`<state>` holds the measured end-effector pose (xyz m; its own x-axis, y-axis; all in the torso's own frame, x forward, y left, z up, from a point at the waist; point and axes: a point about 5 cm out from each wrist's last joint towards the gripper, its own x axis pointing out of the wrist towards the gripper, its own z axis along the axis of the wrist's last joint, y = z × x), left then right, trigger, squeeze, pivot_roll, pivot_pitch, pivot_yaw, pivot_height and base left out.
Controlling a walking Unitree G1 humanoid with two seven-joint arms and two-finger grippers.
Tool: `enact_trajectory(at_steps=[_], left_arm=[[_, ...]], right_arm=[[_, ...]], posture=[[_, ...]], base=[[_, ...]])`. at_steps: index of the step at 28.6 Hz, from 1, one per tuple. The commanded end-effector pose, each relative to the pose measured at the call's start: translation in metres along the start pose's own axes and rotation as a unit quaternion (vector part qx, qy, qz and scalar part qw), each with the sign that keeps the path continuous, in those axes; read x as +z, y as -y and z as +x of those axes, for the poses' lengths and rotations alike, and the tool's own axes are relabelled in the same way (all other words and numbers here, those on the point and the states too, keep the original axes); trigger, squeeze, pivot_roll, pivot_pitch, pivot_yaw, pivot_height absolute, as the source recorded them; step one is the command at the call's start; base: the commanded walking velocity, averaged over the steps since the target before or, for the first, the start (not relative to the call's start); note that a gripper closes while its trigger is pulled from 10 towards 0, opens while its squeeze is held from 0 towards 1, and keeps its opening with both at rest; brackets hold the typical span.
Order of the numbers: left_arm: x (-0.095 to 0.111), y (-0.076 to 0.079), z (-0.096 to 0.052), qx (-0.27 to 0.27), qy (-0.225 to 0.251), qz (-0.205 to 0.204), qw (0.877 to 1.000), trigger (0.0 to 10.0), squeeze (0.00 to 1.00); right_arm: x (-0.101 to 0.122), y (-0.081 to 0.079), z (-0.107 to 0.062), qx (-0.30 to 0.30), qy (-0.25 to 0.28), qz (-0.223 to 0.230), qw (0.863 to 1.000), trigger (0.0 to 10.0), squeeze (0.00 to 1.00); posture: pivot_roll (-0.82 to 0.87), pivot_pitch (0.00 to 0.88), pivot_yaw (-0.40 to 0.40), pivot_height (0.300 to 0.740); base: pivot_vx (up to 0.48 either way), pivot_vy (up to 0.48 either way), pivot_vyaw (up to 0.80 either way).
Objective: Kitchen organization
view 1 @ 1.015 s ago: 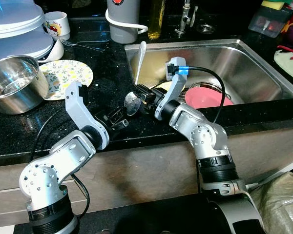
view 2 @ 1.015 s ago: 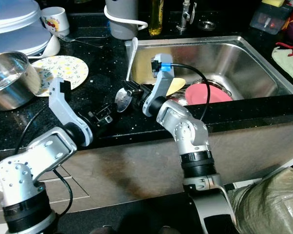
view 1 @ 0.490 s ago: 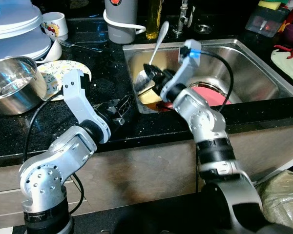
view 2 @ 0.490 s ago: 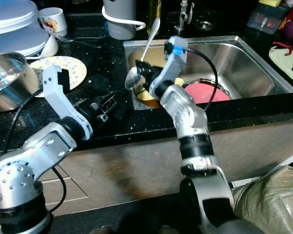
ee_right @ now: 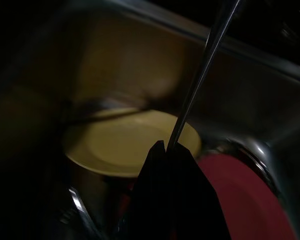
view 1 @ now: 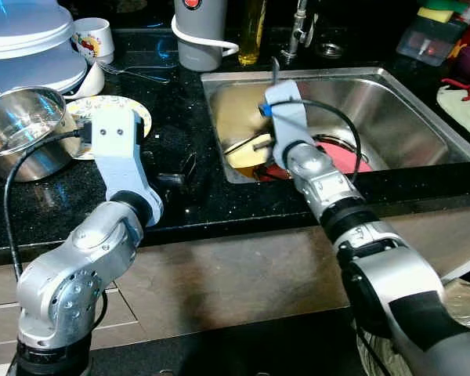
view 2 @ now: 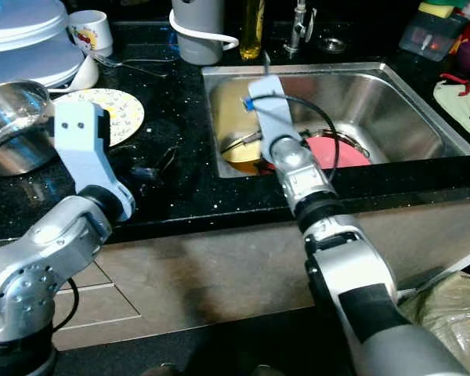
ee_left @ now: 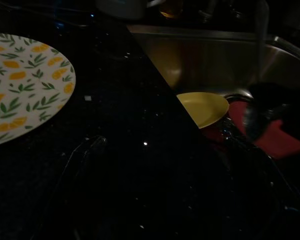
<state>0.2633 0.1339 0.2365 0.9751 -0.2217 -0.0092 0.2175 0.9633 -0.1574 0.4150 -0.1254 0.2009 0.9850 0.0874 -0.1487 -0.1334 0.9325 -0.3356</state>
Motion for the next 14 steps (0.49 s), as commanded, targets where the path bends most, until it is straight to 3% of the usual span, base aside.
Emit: enact_trajectory(at_steps=[1,2,3,4,5,10,11,12,14], left_arm=[[0.0,0.002,-0.002,-0.002,0.006,0.014,1.0,10.0,1.0],[-0.001,0.002,-0.002,-0.001,0.007,0.016,1.0,10.0,1.0],[-0.001,0.003,-0.002,0.0,0.01,0.018,1.0,10.0,1.0],[-0.001,0.003,-0.002,0.001,0.012,0.019,1.0,10.0,1.0],[-0.002,0.003,-0.002,0.0,0.012,0.02,1.0,10.0,1.0],[-0.001,0.006,0.0,-0.007,0.017,0.019,1.0,10.0,1.0],[-0.001,0.007,0.0,-0.008,0.018,0.019,1.0,10.0,0.1],[-0.002,0.006,0.0,-0.008,0.018,0.021,1.0,10.0,0.0],[-0.002,0.006,0.0,-0.006,0.019,0.024,1.0,10.0,0.0]], right_arm=[[0.005,0.005,0.001,-0.008,0.005,0.0,1.0,10.0,0.0],[0.005,0.006,0.001,-0.009,0.005,0.002,1.0,10.0,0.0],[0.005,0.008,0.002,-0.009,0.008,0.008,1.0,10.0,0.22],[0.005,0.009,0.002,-0.01,0.011,0.016,1.0,10.0,0.51],[0.005,0.01,0.002,-0.008,0.014,0.025,1.0,10.0,1.0],[0.006,0.006,0.002,0.006,0.024,0.06,0.998,10.0,1.0],[0.007,0.004,0.002,0.016,0.034,0.081,0.996,10.0,1.0],[0.011,0.001,0.001,0.03,0.051,0.114,0.992,10.0,1.0],[0.018,-0.001,0.0,0.047,0.083,0.166,0.982,10.0,1.0]], posture=[[0.12,0.042,-0.09,0.732],[0.12,0.042,-0.09,0.732],[0.11,0.047,-0.095,0.732],[0.11,0.047,-0.095,0.732],[0.08,0.039,-0.099,0.732],[0.06,0.036,-0.094,0.732],[0.06,0.032,-0.089,0.732],[0.06,0.032,-0.084,0.732],[0.06,0.031,-0.081,0.732]], base=[[0.0,0.0,0.0],[0.0,0.0,0.0],[0.0,0.0,0.0],[0.0,0.0,0.0],[0.0,0.0,0.0],[0.0,0.0,0.0],[0.0,0.0,0.0],[0.0,0.0,0.0],[0.0,0.0,0.0]])
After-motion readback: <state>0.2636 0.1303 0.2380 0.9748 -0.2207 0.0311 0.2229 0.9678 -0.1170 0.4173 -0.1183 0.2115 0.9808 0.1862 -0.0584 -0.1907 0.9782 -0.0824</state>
